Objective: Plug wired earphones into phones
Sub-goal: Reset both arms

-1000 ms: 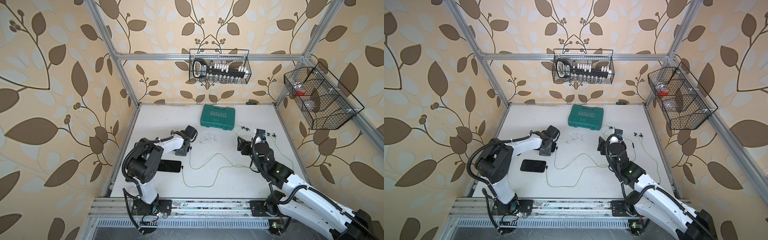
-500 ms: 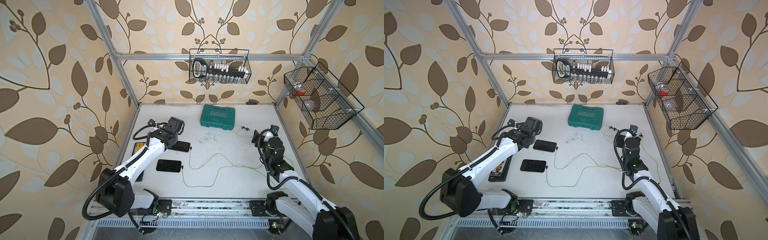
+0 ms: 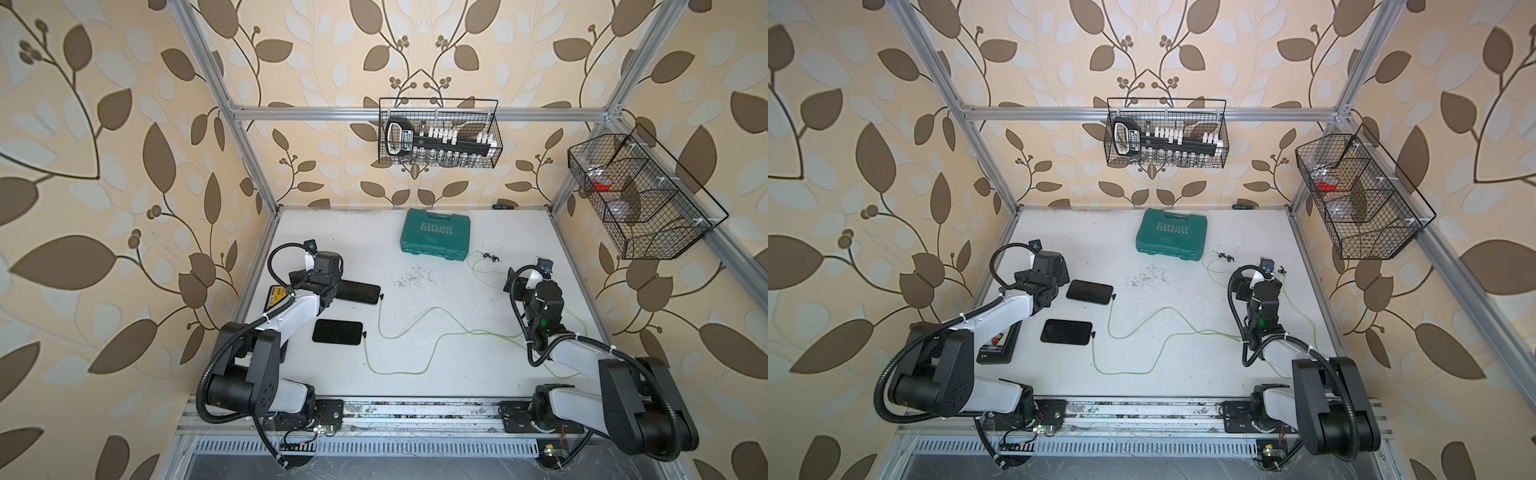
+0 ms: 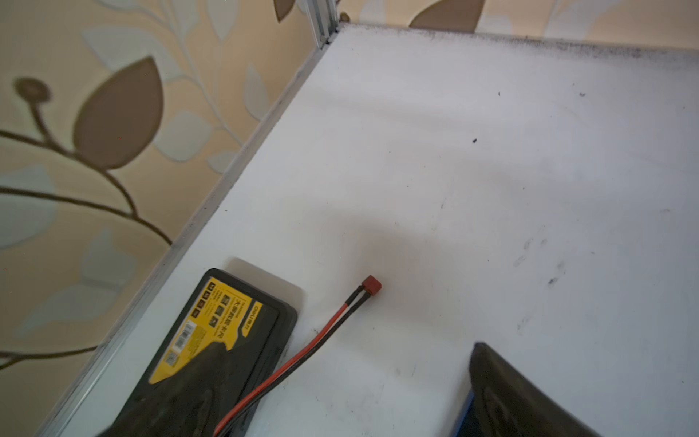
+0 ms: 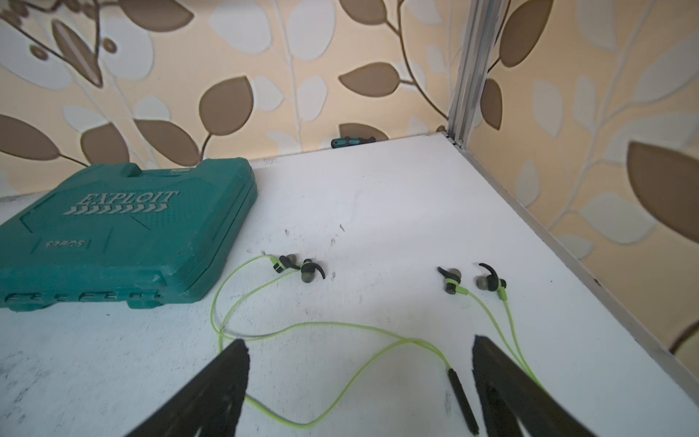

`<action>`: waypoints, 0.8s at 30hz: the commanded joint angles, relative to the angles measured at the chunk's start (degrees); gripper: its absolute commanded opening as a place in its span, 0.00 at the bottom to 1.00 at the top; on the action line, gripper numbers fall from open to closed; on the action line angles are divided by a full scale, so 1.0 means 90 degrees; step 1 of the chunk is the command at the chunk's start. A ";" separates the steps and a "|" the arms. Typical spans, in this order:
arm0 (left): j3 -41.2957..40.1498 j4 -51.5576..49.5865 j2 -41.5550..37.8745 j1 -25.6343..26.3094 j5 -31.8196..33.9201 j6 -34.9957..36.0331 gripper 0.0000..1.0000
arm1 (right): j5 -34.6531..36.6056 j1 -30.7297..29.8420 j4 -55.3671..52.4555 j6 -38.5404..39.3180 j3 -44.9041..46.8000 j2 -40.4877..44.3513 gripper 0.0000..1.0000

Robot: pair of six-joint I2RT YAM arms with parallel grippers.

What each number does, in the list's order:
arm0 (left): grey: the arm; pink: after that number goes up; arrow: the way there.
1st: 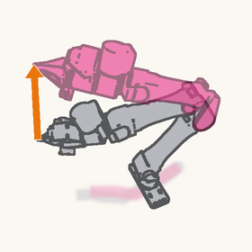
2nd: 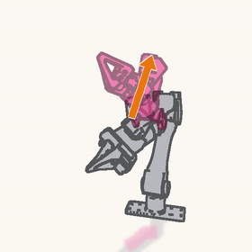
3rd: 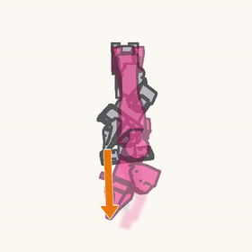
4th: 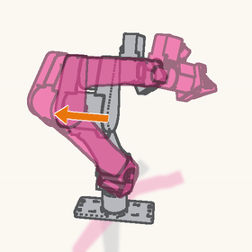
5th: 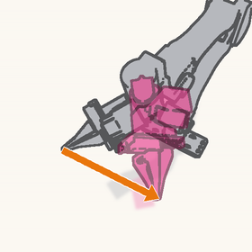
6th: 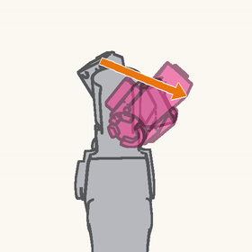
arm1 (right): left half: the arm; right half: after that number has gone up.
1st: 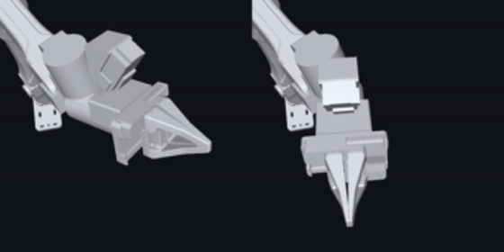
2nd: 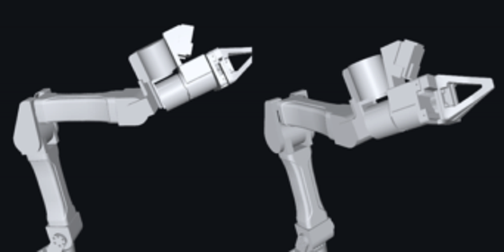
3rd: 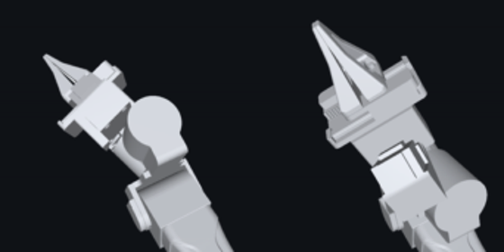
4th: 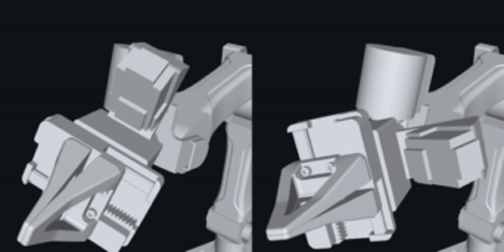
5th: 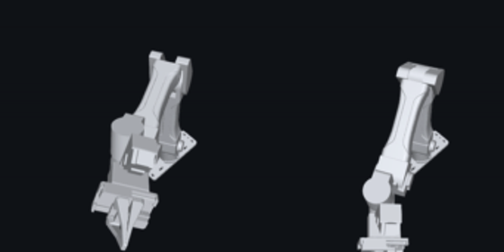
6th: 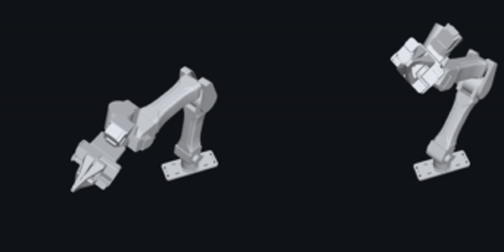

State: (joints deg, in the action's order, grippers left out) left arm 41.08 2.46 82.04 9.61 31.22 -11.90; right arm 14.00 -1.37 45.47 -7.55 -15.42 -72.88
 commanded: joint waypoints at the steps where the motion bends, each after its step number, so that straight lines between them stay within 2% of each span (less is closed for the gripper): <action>1: -0.0004 0.0930 0.0360 -0.0101 -0.0706 0.0957 0.99 | -0.0297 0.0015 0.0994 0.0175 0.0141 -0.0337 0.91; 3: -0.0287 0.1661 0.0500 -0.0141 -0.0490 0.1104 0.99 | -0.0453 0.0013 0.0997 0.0321 0.0009 -0.0539 0.91; 7: -0.0888 0.2576 0.0572 -0.0427 -0.1604 0.1232 0.99 | -0.0844 0.0022 0.1780 0.0535 0.0144 -0.1062 0.92; 10: -0.1243 0.3062 0.0489 -0.0433 -0.1647 0.1231 0.99 | -0.1030 0.0018 0.2320 0.0600 0.0211 -0.1538 0.92; 12: -0.1633 0.3634 0.0341 -0.0463 -0.1774 0.1241 0.99 | -0.1065 0.0053 0.2035 0.0566 0.0142 -0.1470 0.95; 14: -0.1978 0.4215 0.0382 -0.0761 -0.2598 0.1211 0.99 | -0.1074 0.0067 0.2057 0.0547 0.0113 -0.1535 0.99; 15: -0.2206 0.4937 0.0580 -0.0794 -0.2616 0.1291 0.99 | -0.1103 0.0091 0.2032 0.0538 0.0112 -0.1520 0.99; 17: -0.2085 0.4436 0.0470 -0.0793 -0.2637 0.1229 0.99 | -0.1106 0.0094 0.2049 0.0536 0.0126 -0.1518 1.00; 24: -0.2134 0.4489 0.0402 -0.0804 -0.2639 0.1225 0.99 | -0.1116 0.0093 0.2081 0.0536 0.0151 -0.1482 1.00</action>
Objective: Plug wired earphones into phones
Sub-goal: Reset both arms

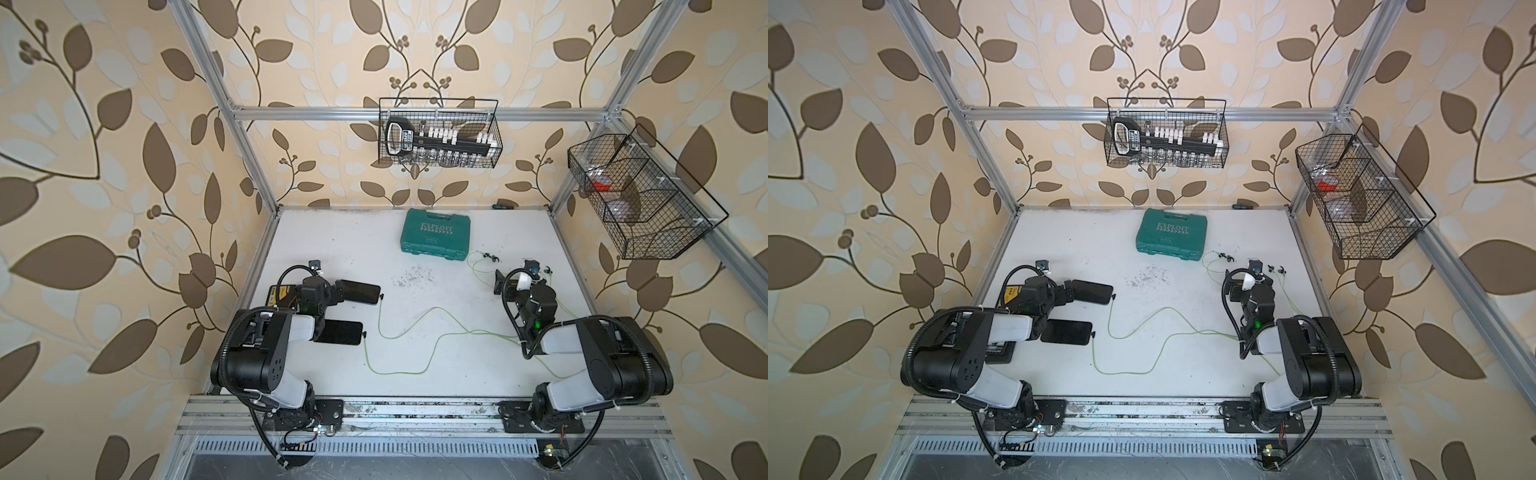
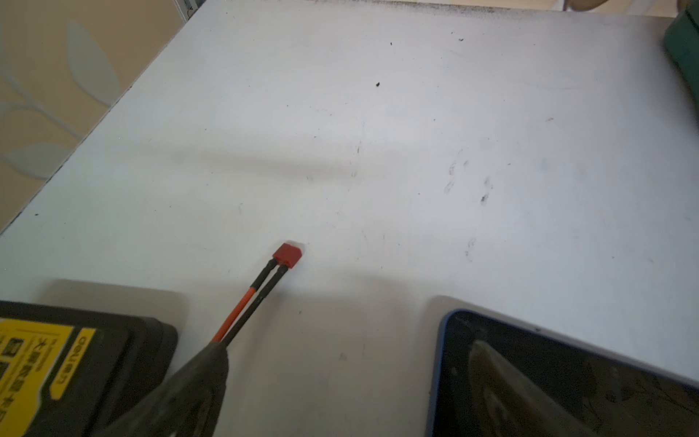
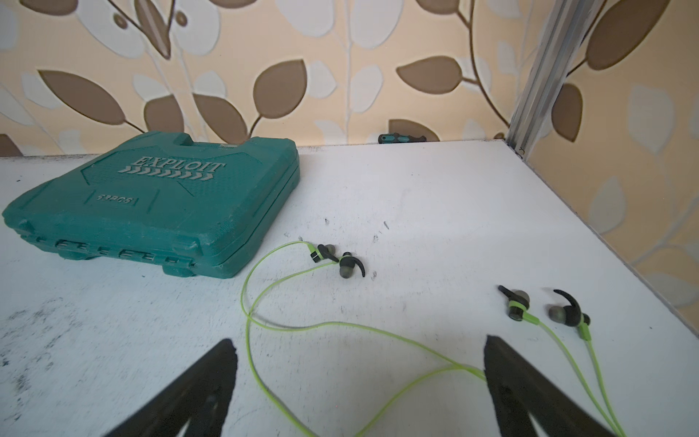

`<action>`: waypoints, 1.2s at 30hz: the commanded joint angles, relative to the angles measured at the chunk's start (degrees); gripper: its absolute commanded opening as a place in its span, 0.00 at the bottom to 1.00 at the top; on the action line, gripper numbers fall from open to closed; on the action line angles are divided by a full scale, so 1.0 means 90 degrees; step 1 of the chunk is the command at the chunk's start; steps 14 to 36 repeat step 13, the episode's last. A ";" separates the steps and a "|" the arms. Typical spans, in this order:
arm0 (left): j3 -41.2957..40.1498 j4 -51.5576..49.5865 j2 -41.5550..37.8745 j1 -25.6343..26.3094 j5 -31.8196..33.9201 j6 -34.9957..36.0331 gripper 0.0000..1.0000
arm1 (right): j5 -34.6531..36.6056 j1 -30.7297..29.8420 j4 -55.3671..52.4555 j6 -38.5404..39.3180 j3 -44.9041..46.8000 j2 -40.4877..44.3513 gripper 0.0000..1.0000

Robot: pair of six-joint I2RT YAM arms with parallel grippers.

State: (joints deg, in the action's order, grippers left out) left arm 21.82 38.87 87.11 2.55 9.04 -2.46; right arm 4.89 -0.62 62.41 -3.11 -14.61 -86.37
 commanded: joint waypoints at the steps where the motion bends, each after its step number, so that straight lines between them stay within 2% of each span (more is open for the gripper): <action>1: 0.0026 0.0412 -0.0148 -0.0019 -0.0174 0.0176 0.99 | -0.0103 0.0012 0.0195 0.0043 0.0063 0.0008 1.00; 36: 0.0027 0.0417 -0.0157 -0.0019 -0.0174 0.0176 0.99 | -0.0152 0.0033 0.0182 0.0043 0.0050 0.0003 1.00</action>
